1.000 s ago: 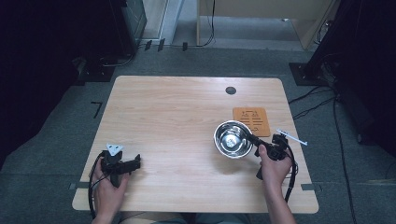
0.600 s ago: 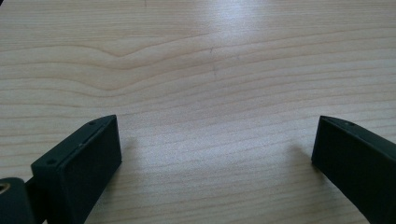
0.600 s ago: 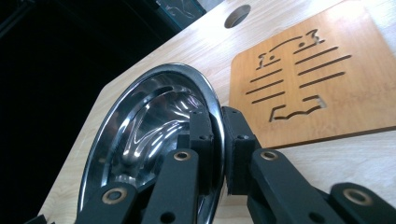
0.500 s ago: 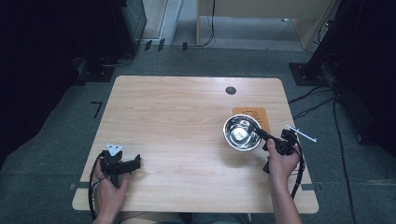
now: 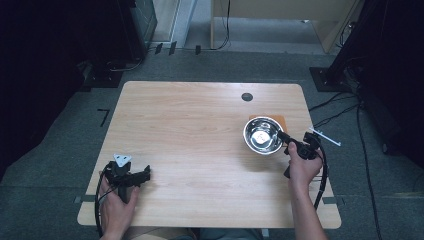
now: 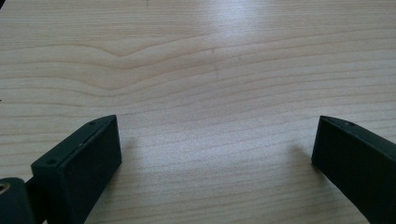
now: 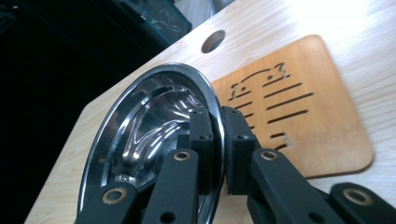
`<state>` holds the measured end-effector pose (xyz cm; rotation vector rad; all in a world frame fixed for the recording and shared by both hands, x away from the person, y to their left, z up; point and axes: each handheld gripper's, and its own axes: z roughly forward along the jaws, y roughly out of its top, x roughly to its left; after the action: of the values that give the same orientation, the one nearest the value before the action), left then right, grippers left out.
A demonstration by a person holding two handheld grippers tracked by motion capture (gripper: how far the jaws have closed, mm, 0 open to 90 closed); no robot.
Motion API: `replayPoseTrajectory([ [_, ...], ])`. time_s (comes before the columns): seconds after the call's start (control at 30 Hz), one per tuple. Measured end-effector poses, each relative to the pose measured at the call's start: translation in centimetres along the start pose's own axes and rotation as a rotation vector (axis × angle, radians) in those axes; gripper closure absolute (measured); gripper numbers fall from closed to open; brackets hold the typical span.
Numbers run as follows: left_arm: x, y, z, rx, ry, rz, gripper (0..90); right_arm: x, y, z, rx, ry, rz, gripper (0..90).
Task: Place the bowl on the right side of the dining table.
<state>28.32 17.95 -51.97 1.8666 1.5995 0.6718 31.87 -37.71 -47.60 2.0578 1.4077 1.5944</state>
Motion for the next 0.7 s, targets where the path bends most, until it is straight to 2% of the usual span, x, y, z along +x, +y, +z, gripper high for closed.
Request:
replayPoseTrajectory([
  [0.33, -0.1, 0.0, 0.0, 0.0, 0.009, -0.009, 1.2, -1.2, 1.0, 0.3, -0.032, -0.034, 0.037, 85.2],
  [0.7, -0.3, -0.1, 0.0, 0.0, 0.018, -0.018, 1.3, -2.5, 1.6, 1.3, -0.063, -0.093, 0.046, 85.2],
])
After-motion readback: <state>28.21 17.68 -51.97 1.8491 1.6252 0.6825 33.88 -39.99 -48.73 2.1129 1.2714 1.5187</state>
